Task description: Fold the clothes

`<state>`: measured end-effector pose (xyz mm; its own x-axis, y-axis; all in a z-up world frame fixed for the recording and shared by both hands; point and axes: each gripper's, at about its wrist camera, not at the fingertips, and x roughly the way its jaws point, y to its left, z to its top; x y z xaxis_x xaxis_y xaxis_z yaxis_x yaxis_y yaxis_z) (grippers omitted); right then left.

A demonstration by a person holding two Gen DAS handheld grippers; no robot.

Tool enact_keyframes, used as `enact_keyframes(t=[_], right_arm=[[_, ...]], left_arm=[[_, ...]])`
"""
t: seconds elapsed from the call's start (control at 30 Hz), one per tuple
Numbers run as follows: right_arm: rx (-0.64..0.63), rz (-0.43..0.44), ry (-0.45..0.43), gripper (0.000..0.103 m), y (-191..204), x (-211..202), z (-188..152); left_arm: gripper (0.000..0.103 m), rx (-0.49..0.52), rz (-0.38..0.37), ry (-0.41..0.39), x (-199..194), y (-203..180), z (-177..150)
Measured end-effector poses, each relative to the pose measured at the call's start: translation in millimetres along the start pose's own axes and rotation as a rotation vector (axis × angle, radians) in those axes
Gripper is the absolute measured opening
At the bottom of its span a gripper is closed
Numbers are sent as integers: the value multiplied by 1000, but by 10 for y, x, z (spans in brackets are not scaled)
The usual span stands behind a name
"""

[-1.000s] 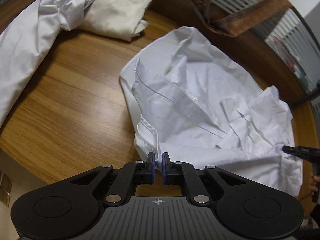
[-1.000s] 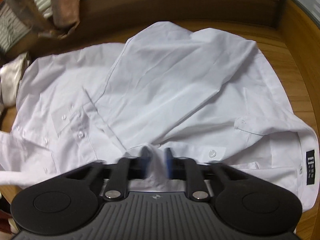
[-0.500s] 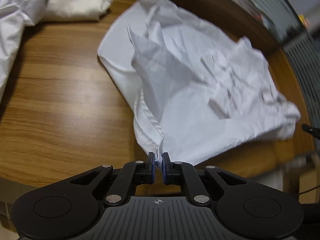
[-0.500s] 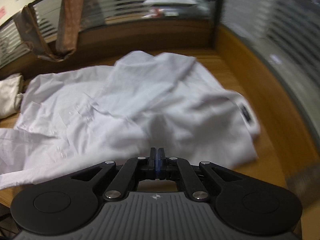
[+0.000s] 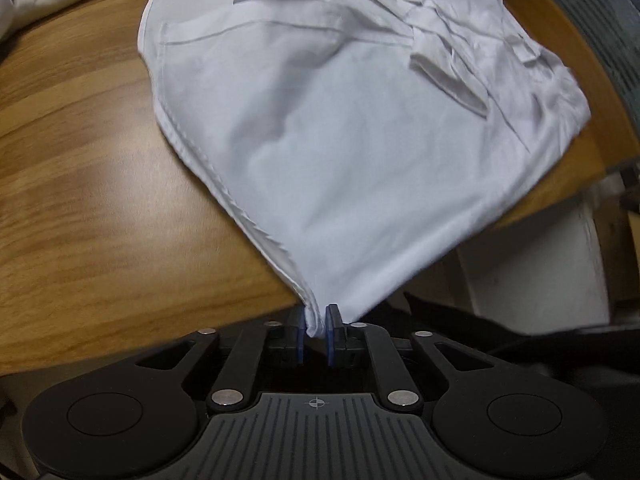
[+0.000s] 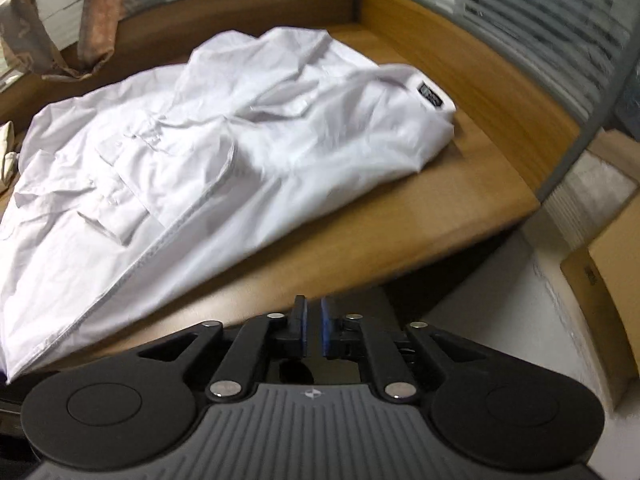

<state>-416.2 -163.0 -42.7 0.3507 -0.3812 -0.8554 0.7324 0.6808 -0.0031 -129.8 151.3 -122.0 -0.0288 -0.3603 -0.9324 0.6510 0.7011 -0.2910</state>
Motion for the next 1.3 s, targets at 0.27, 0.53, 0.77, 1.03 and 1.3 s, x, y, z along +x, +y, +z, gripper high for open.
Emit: enact_keyframes(t=[0.27,0.53,0.77,1.03,1.3], right_arm=[[-88,16,-68,61,432,361,662],[-93,14,-25,59,795,1074,1163],[-87,-16,-39,6,710,1049,1028],[51,-105,-121,6,319,461,377],[186,-199,-23,21,-78,409,-271]], left_arm=[[34,-65,36,-51,-180,181,-282],[56,-137,81,-137,-385,257,-437],[57,-134,96,-159,-416,261,-385],[57,-22,108,-180,-353,128,-71],[58,99,72,-195,-282,-83,266]])
